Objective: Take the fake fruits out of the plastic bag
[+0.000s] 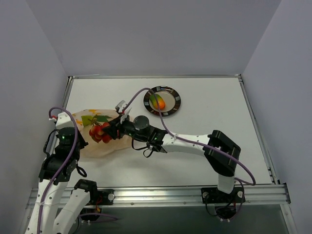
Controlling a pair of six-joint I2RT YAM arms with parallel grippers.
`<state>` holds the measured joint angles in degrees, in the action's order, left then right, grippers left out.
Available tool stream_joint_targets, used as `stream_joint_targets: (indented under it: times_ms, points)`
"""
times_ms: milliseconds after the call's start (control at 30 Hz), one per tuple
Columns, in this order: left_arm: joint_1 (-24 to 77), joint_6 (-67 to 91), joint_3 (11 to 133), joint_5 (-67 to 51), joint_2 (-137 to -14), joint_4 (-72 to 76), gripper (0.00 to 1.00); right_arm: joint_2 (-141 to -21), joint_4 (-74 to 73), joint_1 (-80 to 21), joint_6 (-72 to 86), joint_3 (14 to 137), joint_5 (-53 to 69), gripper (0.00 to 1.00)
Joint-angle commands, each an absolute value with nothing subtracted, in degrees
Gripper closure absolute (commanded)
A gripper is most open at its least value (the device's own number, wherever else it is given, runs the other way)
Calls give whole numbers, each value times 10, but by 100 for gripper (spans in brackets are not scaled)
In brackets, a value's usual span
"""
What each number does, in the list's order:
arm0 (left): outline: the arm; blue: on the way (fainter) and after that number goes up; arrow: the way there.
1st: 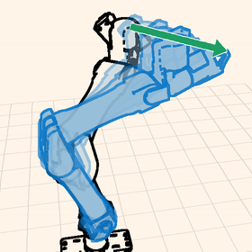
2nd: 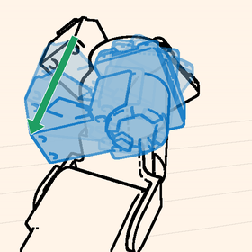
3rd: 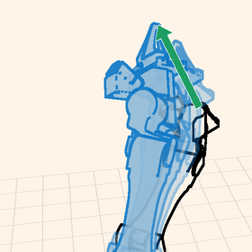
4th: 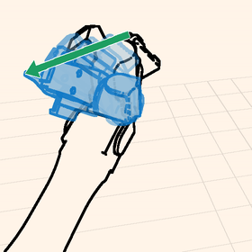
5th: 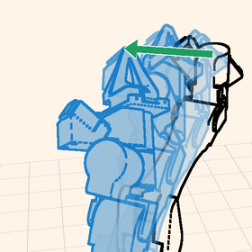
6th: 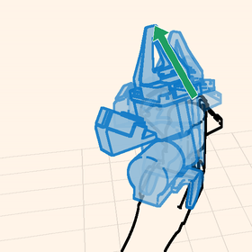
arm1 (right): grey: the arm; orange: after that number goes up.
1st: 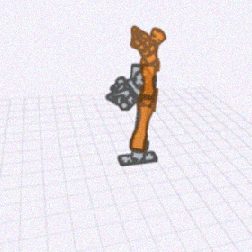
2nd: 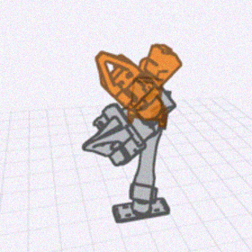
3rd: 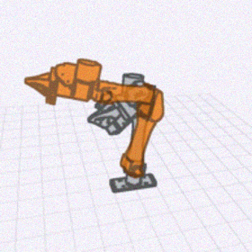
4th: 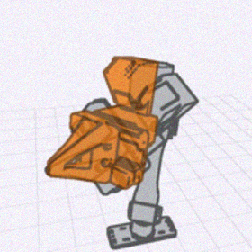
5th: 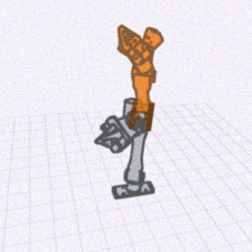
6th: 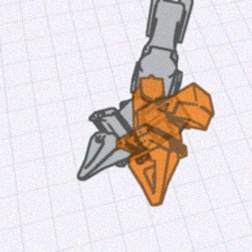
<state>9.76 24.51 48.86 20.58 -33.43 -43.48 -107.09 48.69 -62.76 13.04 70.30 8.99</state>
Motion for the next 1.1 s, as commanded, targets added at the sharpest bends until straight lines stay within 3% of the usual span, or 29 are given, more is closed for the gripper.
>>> stream_joint_targets:
  times_ms: [0,433,800,1067]
  points:
    - [93,247,497,208,-332,-428,98,-992,550,-624,143,694,75,100]
    - [91,248,497,206,-332,-425,98,-888,512,-584,185,665,81,100]
    - [90,247,497,200,-330,-424,98,-820,457,-445,216,653,72,100]
    - [90,246,497,198,-328,-423,98,-868,426,-314,198,677,106,100]
